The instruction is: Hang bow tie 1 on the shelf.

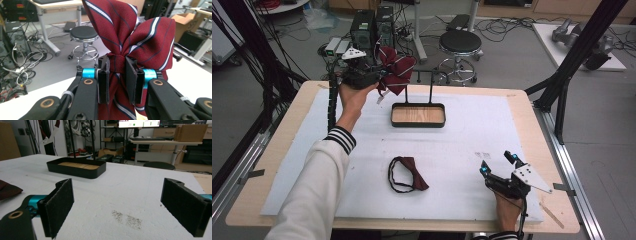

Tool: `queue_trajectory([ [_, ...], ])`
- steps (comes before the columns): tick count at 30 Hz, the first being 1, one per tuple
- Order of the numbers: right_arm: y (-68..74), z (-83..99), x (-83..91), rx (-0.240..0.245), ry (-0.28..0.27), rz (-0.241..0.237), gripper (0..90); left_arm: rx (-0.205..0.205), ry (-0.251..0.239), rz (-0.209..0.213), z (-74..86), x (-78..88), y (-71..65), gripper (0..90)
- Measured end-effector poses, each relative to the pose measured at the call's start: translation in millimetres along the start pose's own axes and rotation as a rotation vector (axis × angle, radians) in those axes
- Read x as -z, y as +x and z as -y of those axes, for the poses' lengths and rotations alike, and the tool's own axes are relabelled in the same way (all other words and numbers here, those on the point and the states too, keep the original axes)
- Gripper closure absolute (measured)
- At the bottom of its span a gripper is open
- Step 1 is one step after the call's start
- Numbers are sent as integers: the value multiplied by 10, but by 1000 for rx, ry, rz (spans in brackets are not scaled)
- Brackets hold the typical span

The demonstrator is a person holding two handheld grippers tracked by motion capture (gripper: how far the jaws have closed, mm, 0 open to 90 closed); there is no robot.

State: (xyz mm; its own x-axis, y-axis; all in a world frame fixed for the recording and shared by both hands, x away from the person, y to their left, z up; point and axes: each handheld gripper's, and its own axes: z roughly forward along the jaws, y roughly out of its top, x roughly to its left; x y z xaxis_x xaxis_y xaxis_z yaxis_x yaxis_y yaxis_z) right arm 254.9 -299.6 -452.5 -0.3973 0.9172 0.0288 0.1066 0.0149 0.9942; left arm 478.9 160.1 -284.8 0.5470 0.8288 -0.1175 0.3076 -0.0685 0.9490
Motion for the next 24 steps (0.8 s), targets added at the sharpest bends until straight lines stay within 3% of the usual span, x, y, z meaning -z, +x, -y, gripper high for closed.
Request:
queue_trajectory([
  [11, -2, 0, -2, 3, 0, 2, 106, 31, 25, -84, 89, -5, 144, 741],
  [20, -2, 0, -2, 4, 1, -1, 106, 26, 33, -112, 115, -1, 158, 741],
  [24, -3, -1, -1, 6, 2, -1, 105, 44, 32, -108, 193, 23, 191, 741],
])
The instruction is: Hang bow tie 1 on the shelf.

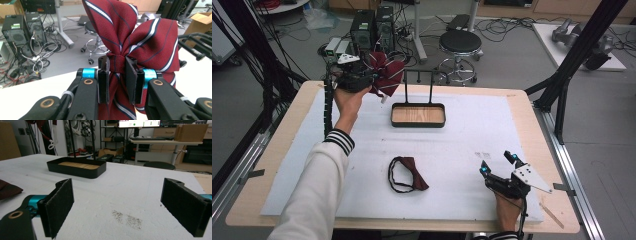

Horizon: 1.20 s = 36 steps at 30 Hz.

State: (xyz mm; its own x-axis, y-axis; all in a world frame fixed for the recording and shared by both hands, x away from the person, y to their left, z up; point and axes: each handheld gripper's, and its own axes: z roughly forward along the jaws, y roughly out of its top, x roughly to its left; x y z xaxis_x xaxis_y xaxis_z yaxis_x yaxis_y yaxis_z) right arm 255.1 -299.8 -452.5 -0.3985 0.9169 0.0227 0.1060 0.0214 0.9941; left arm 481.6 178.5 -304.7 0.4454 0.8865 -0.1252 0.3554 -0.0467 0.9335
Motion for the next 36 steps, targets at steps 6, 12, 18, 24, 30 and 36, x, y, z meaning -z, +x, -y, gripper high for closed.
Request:
queue_trajectory([
  [6, -1, 0, -1, 5, -1, -1, 105, 13, 15, 9, 107, 40, 69, 741],
  [12, 6, 0, 0, 5, 1, 1, 105, 11, 42, 4, 204, 29, 111, 741],
  [18, 5, 0, 1, 6, 1, 1, 106, 7, 67, -2, 282, 4, 138, 741],
  [24, 6, 0, 2, 6, 1, 1, 105, 5, 94, -2, 333, -36, 145, 740],
  [30, 2, 1, 2, 9, -2, -1, 105, 7, 101, 9, 376, -52, 139, 739],
  [36, 1, 1, 2, 9, -2, -2, 105, 11, 107, 27, 380, -49, 145, 729],
])
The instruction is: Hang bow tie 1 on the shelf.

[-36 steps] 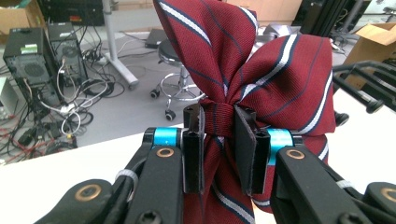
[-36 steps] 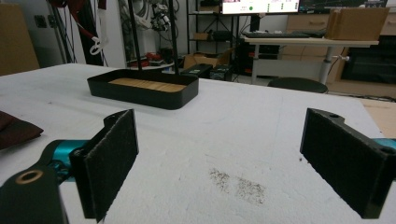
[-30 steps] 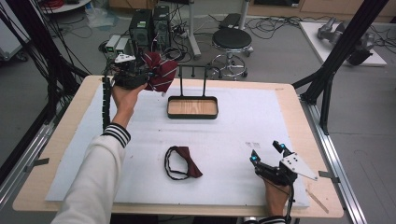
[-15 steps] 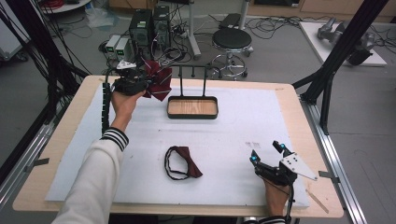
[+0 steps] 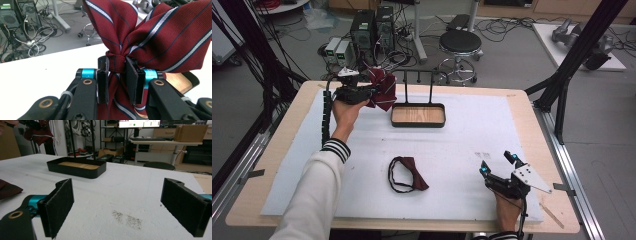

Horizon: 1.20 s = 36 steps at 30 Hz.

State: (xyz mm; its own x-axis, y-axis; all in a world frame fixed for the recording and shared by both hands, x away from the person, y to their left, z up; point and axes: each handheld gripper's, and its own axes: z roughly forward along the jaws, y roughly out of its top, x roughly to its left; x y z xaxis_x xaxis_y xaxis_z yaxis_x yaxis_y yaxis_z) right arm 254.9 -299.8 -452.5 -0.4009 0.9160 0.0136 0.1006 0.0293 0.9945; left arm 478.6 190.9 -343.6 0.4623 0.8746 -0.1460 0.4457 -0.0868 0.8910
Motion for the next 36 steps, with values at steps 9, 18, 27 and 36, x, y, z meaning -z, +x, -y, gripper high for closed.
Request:
queue_trajectory([
  [9, -2, -1, -4, -2, 1, 0, 106, -35, -57, 37, -19, 113, -52, 305],
  [18, 5, -1, -3, -1, 0, 5, 106, -143, -134, 133, -45, 310, -97, 147],
  [27, 14, -2, -5, 6, 6, 5, 105, -188, -213, 193, 212, 721, -21, 146],
  [36, 15, -2, -6, 5, 6, 7, 105, -254, -263, 173, 673, 1219, 43, 146],
])
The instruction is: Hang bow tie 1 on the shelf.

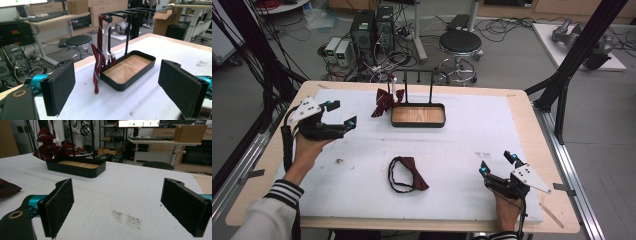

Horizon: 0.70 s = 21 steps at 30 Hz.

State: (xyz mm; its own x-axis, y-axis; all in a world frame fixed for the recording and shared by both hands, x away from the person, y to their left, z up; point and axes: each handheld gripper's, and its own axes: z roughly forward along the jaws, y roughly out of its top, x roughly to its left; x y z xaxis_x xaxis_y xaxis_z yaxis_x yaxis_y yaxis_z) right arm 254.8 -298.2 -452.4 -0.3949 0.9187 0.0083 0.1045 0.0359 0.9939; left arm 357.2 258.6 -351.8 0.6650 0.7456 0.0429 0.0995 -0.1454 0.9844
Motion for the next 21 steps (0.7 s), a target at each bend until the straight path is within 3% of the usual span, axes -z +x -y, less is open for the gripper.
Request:
queue_trajectory([
  [4, -1, 0, 1, -5, 2, 4, 105, -13, -34, -26, 178, 243, -73, 146],
  [8, -5, 0, -1, -5, -1, 9, 105, 17, -79, -31, 305, 420, -146, 146],
  [13, -1, 1, 1, -5, -1, 10, 105, 15, -111, -30, 444, 565, -244, 146],
  [21, -1, 1, 2, -5, -3, 10, 105, 29, -111, -58, 669, 680, -317, 146],
])
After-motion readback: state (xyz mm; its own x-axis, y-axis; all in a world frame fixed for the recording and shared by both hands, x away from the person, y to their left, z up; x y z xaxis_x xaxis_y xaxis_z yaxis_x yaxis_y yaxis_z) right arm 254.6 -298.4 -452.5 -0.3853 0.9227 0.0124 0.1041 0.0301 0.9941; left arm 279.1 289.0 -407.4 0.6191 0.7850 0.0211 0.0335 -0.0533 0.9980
